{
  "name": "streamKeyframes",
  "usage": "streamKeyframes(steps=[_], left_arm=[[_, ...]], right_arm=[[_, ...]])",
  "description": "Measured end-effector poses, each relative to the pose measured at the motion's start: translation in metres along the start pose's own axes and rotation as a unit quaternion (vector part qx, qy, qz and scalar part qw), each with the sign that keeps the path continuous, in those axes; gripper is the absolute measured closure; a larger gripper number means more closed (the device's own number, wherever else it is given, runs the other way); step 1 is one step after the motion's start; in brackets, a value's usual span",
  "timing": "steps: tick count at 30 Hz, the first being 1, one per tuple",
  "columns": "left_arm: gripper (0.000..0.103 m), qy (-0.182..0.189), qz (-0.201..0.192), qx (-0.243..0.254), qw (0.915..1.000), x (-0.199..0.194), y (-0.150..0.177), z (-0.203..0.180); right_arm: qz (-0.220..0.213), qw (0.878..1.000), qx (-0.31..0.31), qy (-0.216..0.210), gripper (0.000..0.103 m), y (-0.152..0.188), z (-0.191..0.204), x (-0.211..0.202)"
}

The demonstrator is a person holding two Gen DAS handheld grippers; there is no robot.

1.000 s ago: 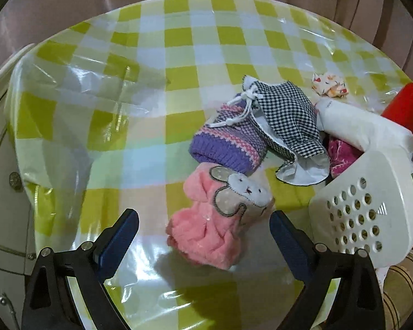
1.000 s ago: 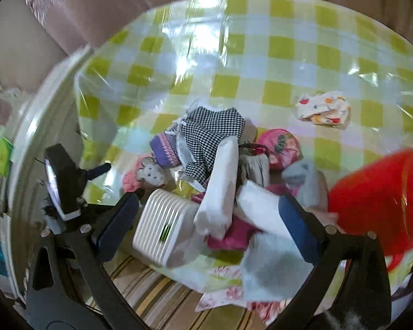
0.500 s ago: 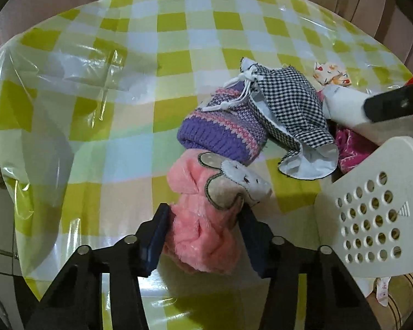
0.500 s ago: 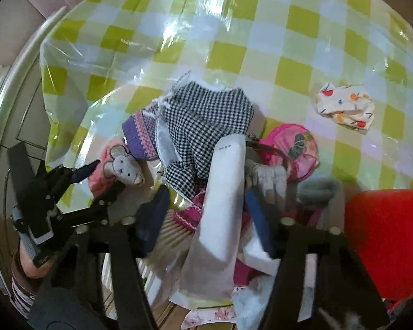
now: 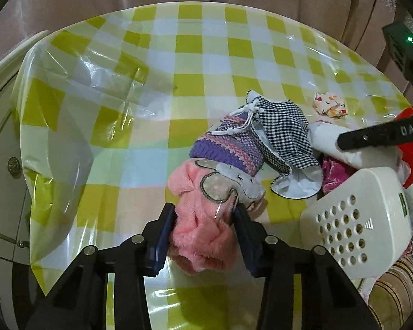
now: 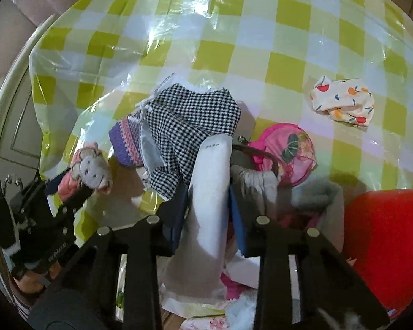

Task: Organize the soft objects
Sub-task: 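Carry the pink sock and white roll into the white box and open both tools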

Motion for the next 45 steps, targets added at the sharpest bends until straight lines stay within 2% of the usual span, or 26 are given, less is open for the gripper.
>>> streamKeyframes(steps=[7,11,18,21,26,31,35,45], left_arm=[[0.058,0.001,-0.007,-0.005,1.0,-0.009,0.0,-0.003],[0.059,-0.006,-0.023,-0.016,0.9996,-0.021,-0.003,-0.001],[0.059,-0.04,-0.072,-0.023,0.9964,-0.057,-0.008,-0.005],[0.059,-0.05,-0.093,-0.02,0.9942,-0.077,-0.01,-0.013],[0.059,-0.047,-0.124,-0.012,0.9911,-0.108,-0.013,-0.035],[0.059,-0.016,-0.147,0.0,0.9891,-0.135,-0.011,-0.071],[0.059,0.019,-0.154,0.018,0.9877,-0.147,-0.005,-0.111],[0.059,0.119,-0.133,0.09,0.9798,-0.147,0.009,-0.237]], right_arm=[[0.01,1.0,-0.006,0.004,0.065,-0.001,0.004,0.007],[-0.008,1.0,-0.025,0.009,0.067,0.003,0.007,0.003],[-0.107,0.994,-0.037,-0.013,0.067,0.003,0.004,-0.051],[-0.151,0.987,-0.045,-0.013,0.067,0.012,-0.001,-0.078],[-0.224,0.973,-0.054,0.0,0.067,0.041,-0.015,-0.12],[-0.282,0.958,-0.06,0.012,0.067,0.088,-0.028,-0.159],[-0.309,0.949,-0.053,0.031,0.067,0.122,-0.047,-0.178],[-0.323,0.942,0.033,0.088,0.067,0.209,-0.146,-0.203]])
Point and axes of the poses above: each gripper's, at about its wrist camera, not at the fingertips, and x roughly the way its jaws point, z to its left, y to its underside, the point moved 6 cm from there along x, roughly the way its jaws point, and after that the axes turned 9 degrees about x, right-handed, at the moved point
